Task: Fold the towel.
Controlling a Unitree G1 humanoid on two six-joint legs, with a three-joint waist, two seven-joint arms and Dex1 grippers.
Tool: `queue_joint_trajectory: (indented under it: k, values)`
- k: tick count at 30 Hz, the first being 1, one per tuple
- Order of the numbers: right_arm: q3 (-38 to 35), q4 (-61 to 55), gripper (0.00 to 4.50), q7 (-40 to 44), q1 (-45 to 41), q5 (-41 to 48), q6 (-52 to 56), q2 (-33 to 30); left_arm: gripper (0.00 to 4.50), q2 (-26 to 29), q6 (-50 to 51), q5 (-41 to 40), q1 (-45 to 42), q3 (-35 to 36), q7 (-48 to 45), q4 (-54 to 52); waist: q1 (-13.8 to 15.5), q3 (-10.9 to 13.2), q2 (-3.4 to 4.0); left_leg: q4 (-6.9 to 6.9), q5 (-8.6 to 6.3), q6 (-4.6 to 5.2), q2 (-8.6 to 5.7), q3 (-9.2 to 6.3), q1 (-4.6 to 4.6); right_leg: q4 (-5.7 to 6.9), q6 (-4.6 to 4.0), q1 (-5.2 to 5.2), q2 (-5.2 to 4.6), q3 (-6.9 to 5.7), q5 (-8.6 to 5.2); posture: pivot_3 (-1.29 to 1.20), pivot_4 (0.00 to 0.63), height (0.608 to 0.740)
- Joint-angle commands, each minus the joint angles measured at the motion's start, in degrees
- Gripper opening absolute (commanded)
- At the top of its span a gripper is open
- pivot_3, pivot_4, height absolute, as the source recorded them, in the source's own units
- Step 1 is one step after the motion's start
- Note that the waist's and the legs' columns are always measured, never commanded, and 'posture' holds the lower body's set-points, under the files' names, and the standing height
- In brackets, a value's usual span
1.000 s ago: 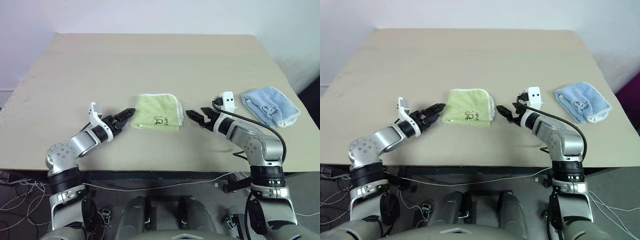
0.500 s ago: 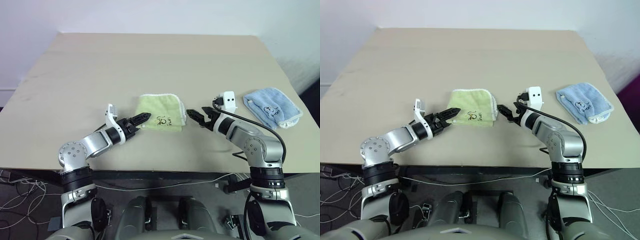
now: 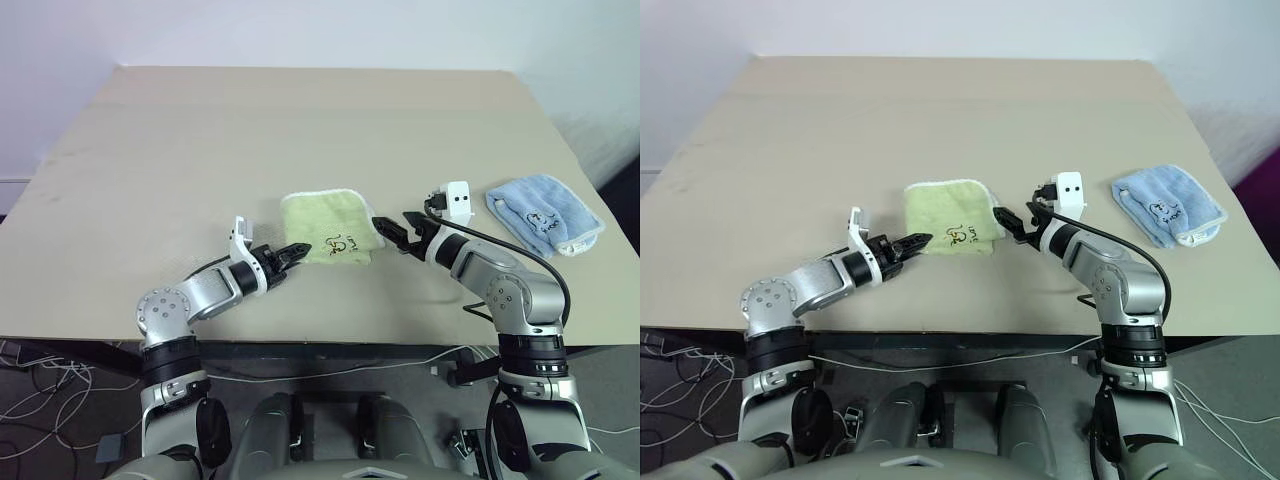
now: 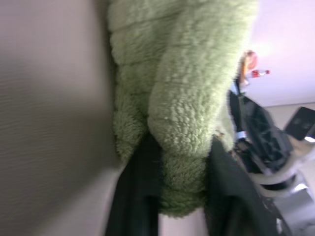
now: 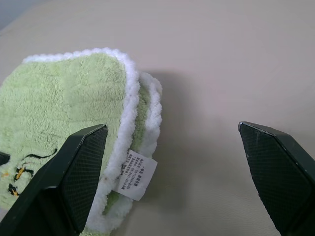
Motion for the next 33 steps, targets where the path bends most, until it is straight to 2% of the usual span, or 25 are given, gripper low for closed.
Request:
queue_joint_trajectory:
  k: [1, 9, 14, 18, 22, 25, 27, 30, 33]
  values:
    - [-0.6, -3.2, 4.50, -0.3, -1.0, 0.3, -1.4, 0.5, 0.04, -0.6, -0.6, -1.0, 0.5, 0.7, 1.3, 0.9, 0.0, 0.0, 0.00, 0.00, 0.00, 0.00, 0.00, 0.00, 0.02, 0.00, 0.00, 0.01, 0.00, 0.00, 0.00, 0.00, 0.150, 0.740]
    - [-1.0, -3.7, 4.50, -0.6, -1.1, 0.4, -1.6, 0.2, 0.04, -1.2, -4.7, -4.7, -1.5, 3.8, 5.8, 1.2, -0.1, 0.0, -0.01, 0.00, -0.01, 0.00, 0.03, 0.01, 0.03, 0.00, -0.01, 0.01, 0.00, 0.01, 0.00, 0.00, 0.150, 0.740]
    - [-1.5, -3.5, 4.50, -0.6, -2.1, 0.3, -2.0, -0.3, 0.04, 2.6, -13.3, -5.4, -10.7, 7.9, 8.2, 3.4, -0.2, 0.1, -0.08, -0.01, 0.00, 0.00, 0.09, 0.01, -0.06, 0.00, -0.01, -0.10, 0.04, 0.01, 0.00, 0.00, 0.150, 0.740]
    - [-1.1, -2.9, 4.50, -0.7, -2.8, 0.1, -2.5, 0.1, 0.04, 10.0, -22.9, -1.3, -19.5, 10.6, 4.7, 9.8, -0.3, 0.1, -0.07, -0.03, 0.00, -0.01, 0.09, 0.06, -0.10, -0.02, 0.00, -0.15, 0.07, 0.01, 0.00, 0.00, 0.150, 0.740]
    - [-0.6, -3.2, 4.50, -0.9, -2.7, 0.1, -2.9, 0.6, 0.04, 19.3, -33.9, 6.0, -22.9, 11.7, -0.9, 18.1, -1.2, 0.1, -0.07, -0.10, 0.01, -0.02, 0.10, 0.15, -0.11, -0.04, 0.01, -0.19, 0.13, 0.01, -0.01, 0.00, 0.150, 0.740]
    - [-0.9, -3.7, 4.50, -1.1, -2.0, 0.2, -3.1, 0.8, 0.04, 24.8, -42.5, 11.8, -20.5, 13.3, -3.2, 23.3, -1.7, 0.1, -0.06, -0.16, 0.02, -0.04, 0.11, 0.16, -0.11, -0.04, 0.04, -0.19, 0.14, 0.01, -0.03, 0.00, 0.150, 0.740]
    - [-1.1, -3.9, 4.50, -1.2, -1.4, 0.2, -3.2, 0.9, 0.04, 26.0, -45.4, 12.7, -17.1, 15.8, -3.1, 25.0, -1.8, 0.1, -0.05, -0.18, 0.02, -0.05, 0.12, 0.18, -0.11, -0.04, 0.05, -0.20, 0.14, 0.02, -0.03, 0.00, 0.150, 0.740]
    - [-0.9, -3.9, 4.50, -1.3, -1.0, 0.2, -3.4, 1.0, 0.04, 24.6, -47.2, 12.0, -10.2, 19.6, -0.9, 24.0, -1.8, 0.1, -0.08, -0.19, 0.02, -0.05, 0.14, 0.19, -0.11, -0.04, 0.05, -0.22, 0.12, 0.04, -0.03, 0.00, 0.150, 0.740]
    - [-0.3, -2.6, 4.50, -0.7, -1.0, -0.6, -4.0, 0.6, 0.04, 20.6, -46.5, 9.9, -2.6, 22.4, 2.7, 18.9, -1.4, 0.1, -0.15, -0.17, 0.01, -0.06, 0.13, 0.17, -0.12, -0.05, 0.05, -0.22, 0.06, 0.04, -0.03, 0.00, 0.150, 0.740]
